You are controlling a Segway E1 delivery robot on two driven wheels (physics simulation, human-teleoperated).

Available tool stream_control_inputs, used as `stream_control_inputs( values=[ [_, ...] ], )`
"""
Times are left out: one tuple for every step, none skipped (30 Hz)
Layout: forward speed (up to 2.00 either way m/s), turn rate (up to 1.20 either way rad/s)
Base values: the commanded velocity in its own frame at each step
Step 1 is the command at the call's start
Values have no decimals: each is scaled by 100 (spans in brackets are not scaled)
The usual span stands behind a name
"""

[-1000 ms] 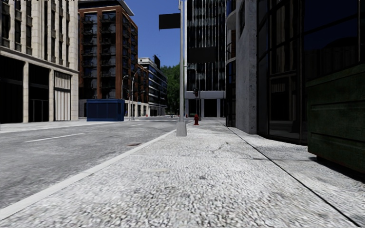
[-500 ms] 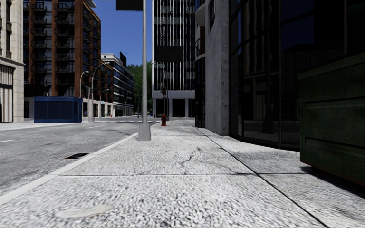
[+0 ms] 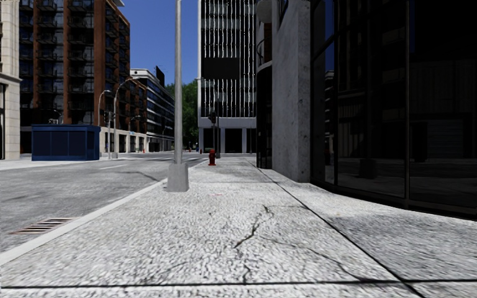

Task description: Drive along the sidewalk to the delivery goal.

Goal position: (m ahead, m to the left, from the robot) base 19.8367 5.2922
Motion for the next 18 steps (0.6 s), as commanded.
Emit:
stream_control_inputs(
  values=[
    [200, 0],
    [200, 0],
    [200, 0],
    [200, 0],
    [200, 0],
    [200, 0],
    [200, 0],
    [200, 0],
    [200, 0],
    [200, 0],
    [200, 0],
    [200, 0],
    [200, 0],
    [200, 0],
    [200, 0],
    [200, 0],
    [200, 0],
    [200, 0]
  ],
)
